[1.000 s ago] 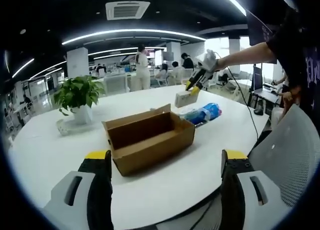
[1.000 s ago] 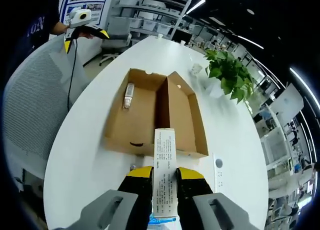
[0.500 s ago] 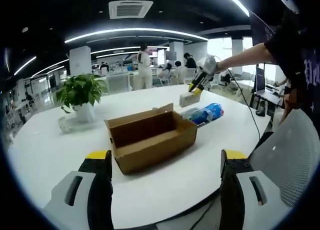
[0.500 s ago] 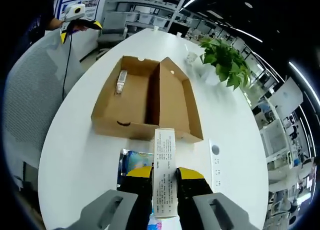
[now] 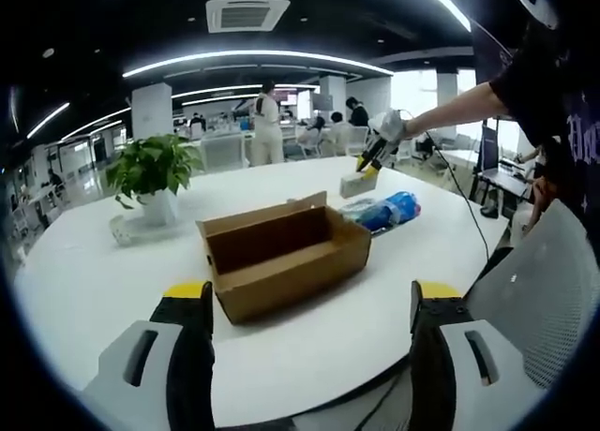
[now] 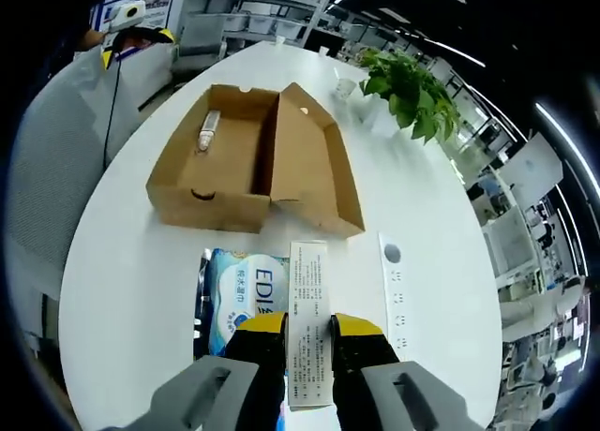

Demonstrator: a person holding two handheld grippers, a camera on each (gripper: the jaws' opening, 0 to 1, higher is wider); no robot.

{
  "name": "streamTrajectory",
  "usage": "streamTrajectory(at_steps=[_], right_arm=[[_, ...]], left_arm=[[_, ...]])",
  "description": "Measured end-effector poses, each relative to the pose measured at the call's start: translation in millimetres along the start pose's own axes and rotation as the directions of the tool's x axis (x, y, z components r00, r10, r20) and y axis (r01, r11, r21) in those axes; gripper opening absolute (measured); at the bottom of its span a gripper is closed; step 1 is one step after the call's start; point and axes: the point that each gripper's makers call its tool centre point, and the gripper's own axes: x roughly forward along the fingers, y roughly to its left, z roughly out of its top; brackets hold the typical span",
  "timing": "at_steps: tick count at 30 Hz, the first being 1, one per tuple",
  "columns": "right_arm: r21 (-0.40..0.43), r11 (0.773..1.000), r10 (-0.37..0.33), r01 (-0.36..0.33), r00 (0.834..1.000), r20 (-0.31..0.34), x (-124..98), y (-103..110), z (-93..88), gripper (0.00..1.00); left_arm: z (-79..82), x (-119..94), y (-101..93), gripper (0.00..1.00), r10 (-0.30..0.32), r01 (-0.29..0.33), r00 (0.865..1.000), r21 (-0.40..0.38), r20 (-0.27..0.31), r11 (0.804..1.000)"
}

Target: Operate the shoe box by opening the lid, removing the specified soft item, and placing it in the target area until the item is outside and the box remains undamaged.

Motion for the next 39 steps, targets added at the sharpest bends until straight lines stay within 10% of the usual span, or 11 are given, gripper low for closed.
streamTrajectory(at_steps=[39], right_arm=[[0.063, 0.998, 0.046, -0.032, 0.968, -0.246, 17, 3, -125.7, 0.13]], left_arm=[[-1.3, 1, 3.9, 0.81, 0.032, -0.031, 0.999, 0.010, -0.022, 0.999]])
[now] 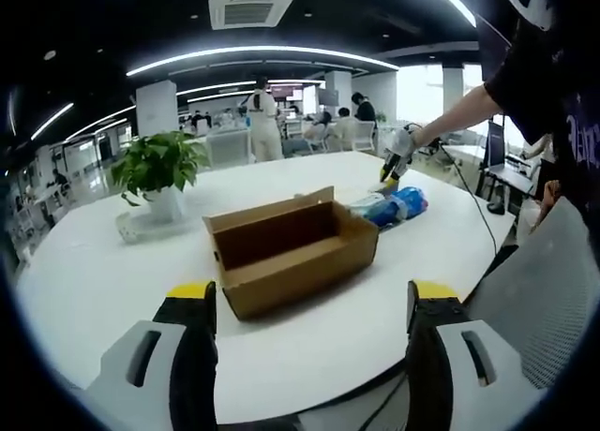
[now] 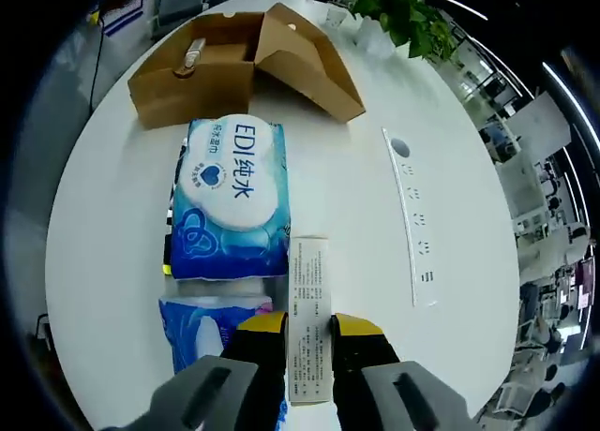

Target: Operate the shoe box by opening the lid, removing the specified soft item, and placing it in the target area until the item is outside and the box remains undamaged.

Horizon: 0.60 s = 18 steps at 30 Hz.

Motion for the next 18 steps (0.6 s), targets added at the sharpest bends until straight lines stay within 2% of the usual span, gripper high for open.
streamTrajectory(at_steps=[4, 7, 18], right_arm=[[-0.024, 1.000, 0.001, -0.003, 0.998, -0.055, 2, 2, -15.7, 0.13], [-0.005, 1.000, 0.001, -0.001, 0.998, -0.055, 0, 1, -18.6, 0.13], [-0.036, 0.999, -0.002, -0.001, 0.996, -0.084, -4, 3, -30.6, 0.14]], left_arm=[[-0.4, 0, 0.3, 0.81, -0.001, 0.001, 1.000, -0.004, 0.000, 1.000], [-0.9, 0, 0.5, 0.80, -0.002, 0.002, 1.000, -0.006, -0.002, 1.000], [-1.4, 0, -0.7, 0.80, -0.008, 0.008, 1.000, -0.005, -0.005, 1.000]])
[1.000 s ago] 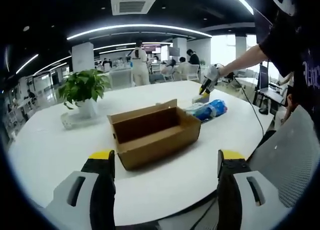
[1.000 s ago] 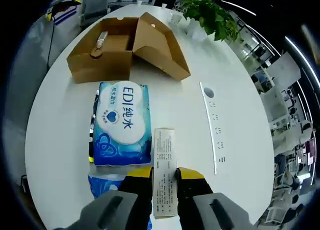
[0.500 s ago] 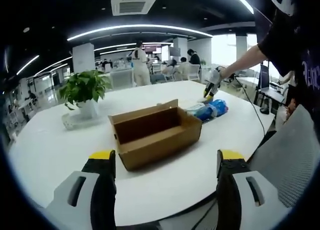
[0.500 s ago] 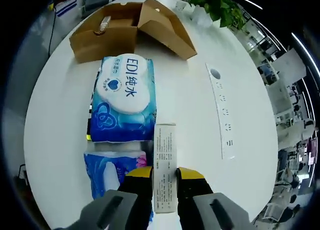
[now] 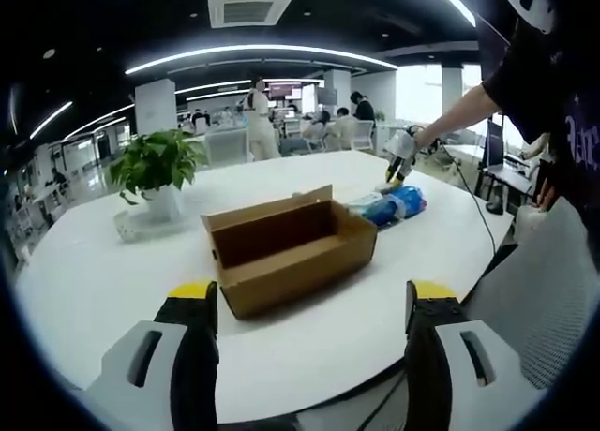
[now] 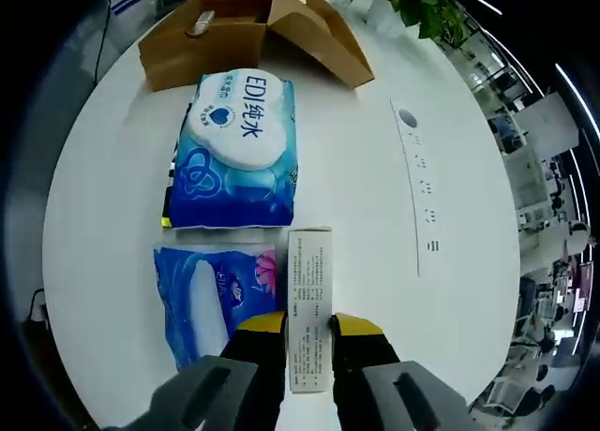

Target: Operate the shoe box by opening the lid, removing the specified soft item, and placing it in the target area until the item is outside and the box remains undamaged.

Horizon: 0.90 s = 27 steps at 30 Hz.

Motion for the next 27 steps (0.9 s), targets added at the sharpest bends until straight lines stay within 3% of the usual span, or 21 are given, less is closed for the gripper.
streamTrajectory(at_steps=[16, 23, 27], right_arm=[[-0.062, 0.998, -0.032, 0.030, 0.999, -0.043, 2, -9, -1.6, 0.15], [-0.052, 0.998, -0.038, 0.036, 0.998, -0.040, 0, -12, -1.9, 0.22], [-0.022, 0.998, -0.067, 0.067, 0.998, -0.012, -13, -18, 3.6, 0.29]], left_arm=[[-0.1, 0, -0.2, 0.79, -0.002, 0.002, 1.000, -0.005, 0.001, 1.000], [2.4, 1, -1.7, 0.78, -0.011, 0.011, 1.000, -0.010, 0.014, 1.000], [2.0, 2, -5.5, 0.79, -0.032, 0.033, 0.999, -0.017, 0.012, 0.999]])
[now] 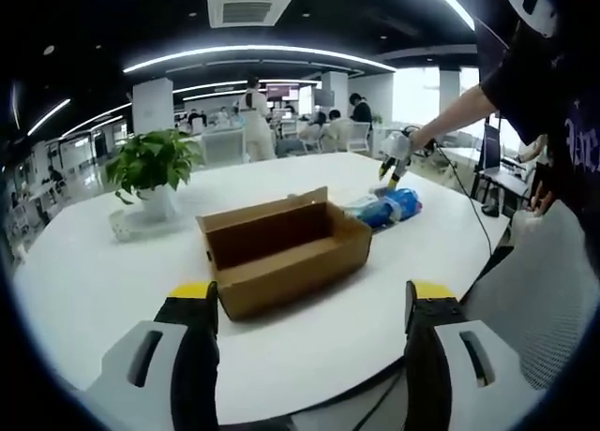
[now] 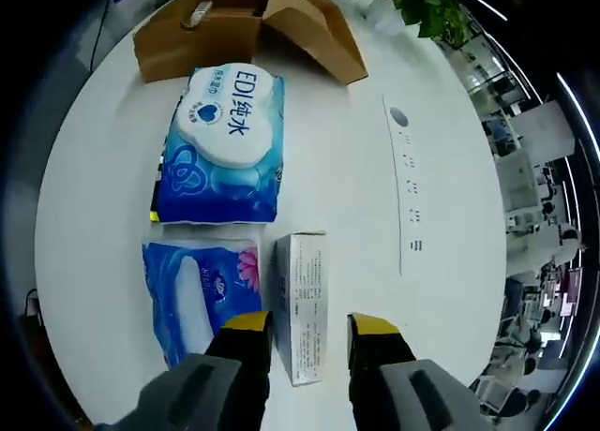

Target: Operate the shoe box by opening the lid, removing the specified soft item, and placing it in the target area until the item is outside and the box remains undamaged.

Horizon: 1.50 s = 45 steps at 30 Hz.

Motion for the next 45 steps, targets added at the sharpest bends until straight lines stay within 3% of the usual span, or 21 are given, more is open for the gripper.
streamTrajectory(at_steps=[2, 6, 15, 21, 24, 35, 45], right_arm=[[0.025, 1.000, -0.016, 0.016, 1.000, 0.011, -5, -4, 1.8, 0.31], [0.099, 0.995, -0.030, 0.027, 0.999, 0.028, -17, -6, 6.1, 0.44], [0.233, 0.972, -0.032, 0.022, 0.999, 0.040, -35, 4, 12.0, 0.54], [0.387, 0.922, -0.010, -0.023, 0.996, 0.083, -43, 23, 23.8, 0.66], [0.410, 0.912, -0.016, -0.021, 0.996, 0.087, -47, 29, 27.4, 0.75], [0.576, 0.817, -0.087, -0.022, 0.983, 0.161, -67, 53, 50.7, 0.86], [0.631, 0.775, -0.198, 0.019, 0.956, 0.214, -90, 79, 69.5, 0.99]], left_arm=[[-0.4, 0, -0.1, 0.80, -0.003, 0.003, 1.000, -0.007, 0.000, 1.000], [-0.7, 0, -0.9, 0.81, -0.008, 0.008, 1.000, -0.007, -0.001, 1.000], [-3.9, 0, -2.5, 0.82, -0.017, 0.017, 1.000, 0.008, -0.019, 1.000], [-10.6, 2, -4.4, 0.84, -0.028, 0.028, 0.998, 0.014, -0.054, 0.999], [-11.0, 1, -4.6, 0.86, -0.030, 0.031, 0.998, 0.009, -0.055, 0.999], [-18.4, 2, -4.9, 0.87, -0.030, 0.033, 0.995, 0.030, -0.095, 0.999], [-14.7, 1, -9.7, 0.88, -0.046, 0.050, 0.996, 0.042, -0.079, 0.998]])
